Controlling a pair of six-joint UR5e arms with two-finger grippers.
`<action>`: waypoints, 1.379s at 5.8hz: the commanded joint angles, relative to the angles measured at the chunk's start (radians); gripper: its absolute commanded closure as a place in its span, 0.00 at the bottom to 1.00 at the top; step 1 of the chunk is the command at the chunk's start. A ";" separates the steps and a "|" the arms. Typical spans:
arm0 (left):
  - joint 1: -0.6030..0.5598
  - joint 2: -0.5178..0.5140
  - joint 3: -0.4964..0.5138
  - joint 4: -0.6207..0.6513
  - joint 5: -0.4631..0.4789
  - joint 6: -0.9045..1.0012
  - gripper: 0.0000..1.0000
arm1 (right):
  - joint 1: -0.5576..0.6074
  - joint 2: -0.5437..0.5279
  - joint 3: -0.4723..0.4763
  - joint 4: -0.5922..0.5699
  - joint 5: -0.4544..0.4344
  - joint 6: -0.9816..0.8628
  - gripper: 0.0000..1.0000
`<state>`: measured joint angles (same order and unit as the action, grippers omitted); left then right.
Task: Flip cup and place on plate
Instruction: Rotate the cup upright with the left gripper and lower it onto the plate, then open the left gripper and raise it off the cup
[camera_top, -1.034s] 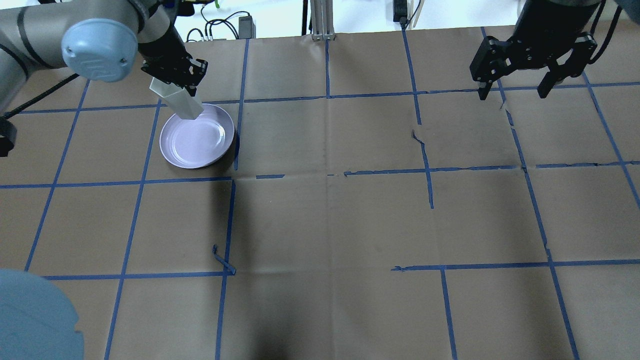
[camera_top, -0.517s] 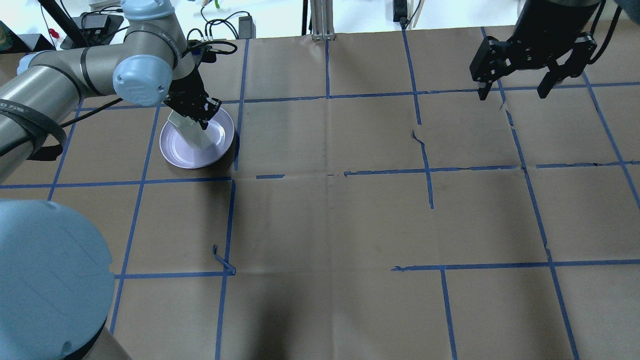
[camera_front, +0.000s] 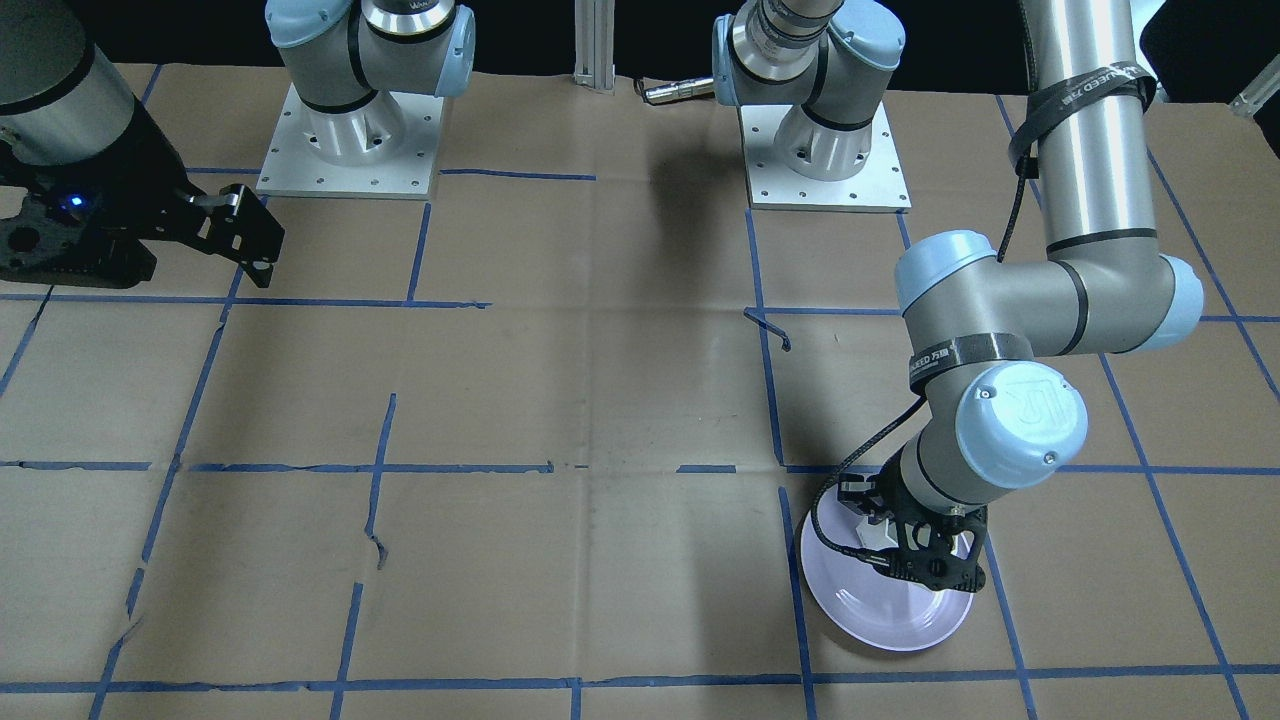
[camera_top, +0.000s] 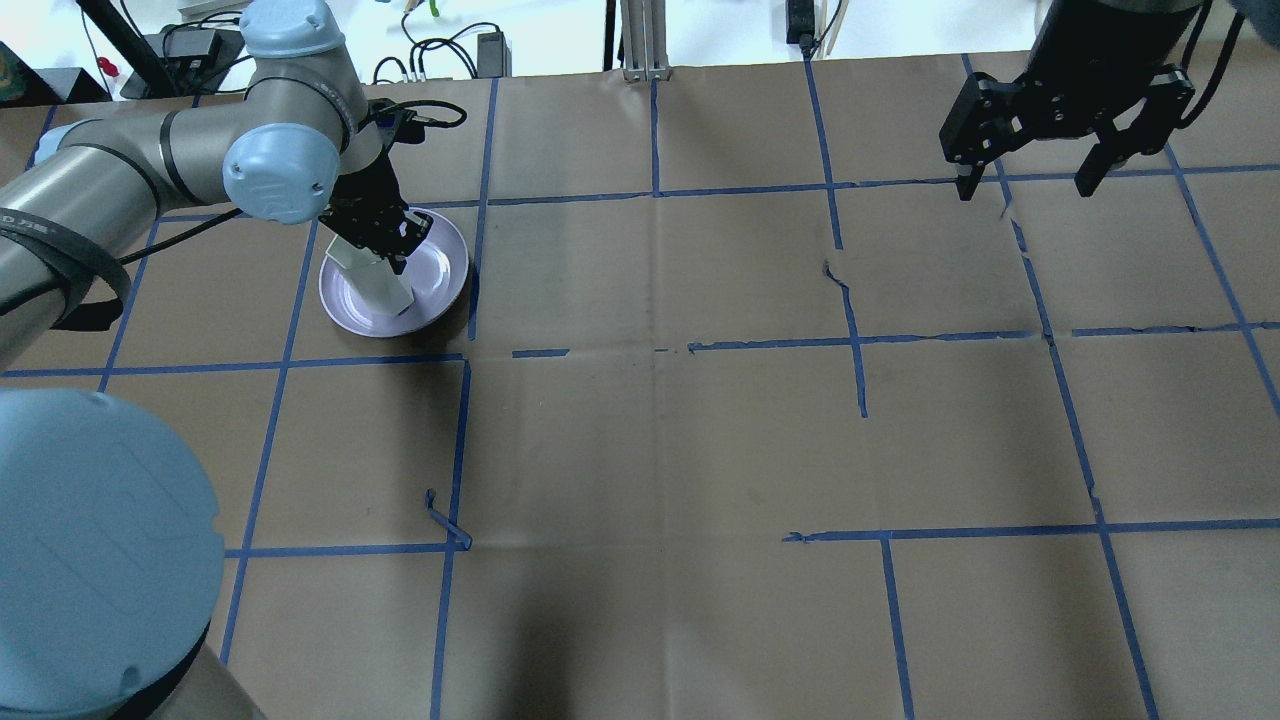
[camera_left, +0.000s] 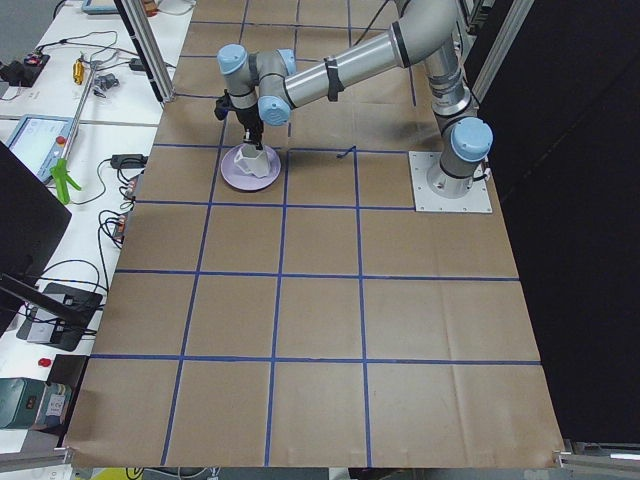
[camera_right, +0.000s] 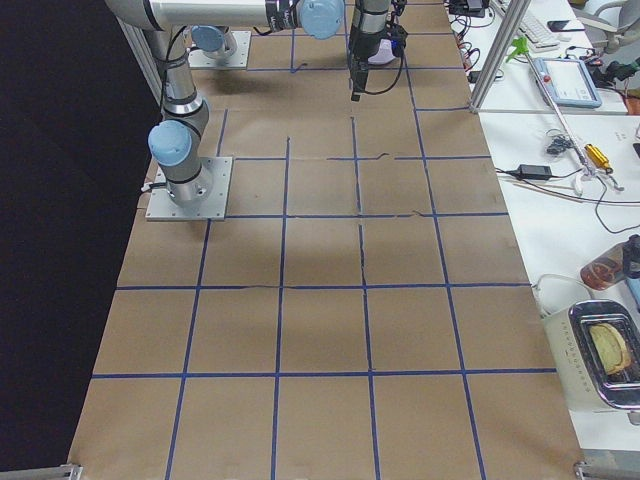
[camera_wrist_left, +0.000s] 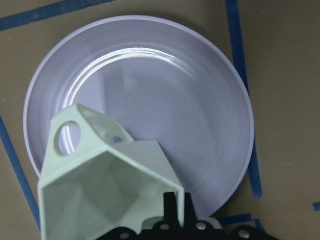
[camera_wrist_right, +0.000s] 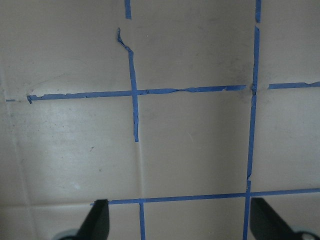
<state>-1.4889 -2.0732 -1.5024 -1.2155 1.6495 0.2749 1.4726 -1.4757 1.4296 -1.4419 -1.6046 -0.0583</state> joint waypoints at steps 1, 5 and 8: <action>-0.001 0.050 0.016 -0.012 0.006 -0.008 0.02 | 0.000 0.000 0.000 0.002 0.000 0.000 0.00; -0.068 0.363 -0.009 -0.331 -0.034 -0.289 0.01 | 0.000 0.000 0.000 0.002 0.000 0.000 0.00; -0.172 0.470 -0.015 -0.447 -0.063 -0.399 0.01 | 0.000 0.000 0.000 0.002 0.000 0.000 0.00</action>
<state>-1.6431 -1.6236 -1.5130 -1.6390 1.5830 -0.1149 1.4726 -1.4757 1.4296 -1.4415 -1.6046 -0.0583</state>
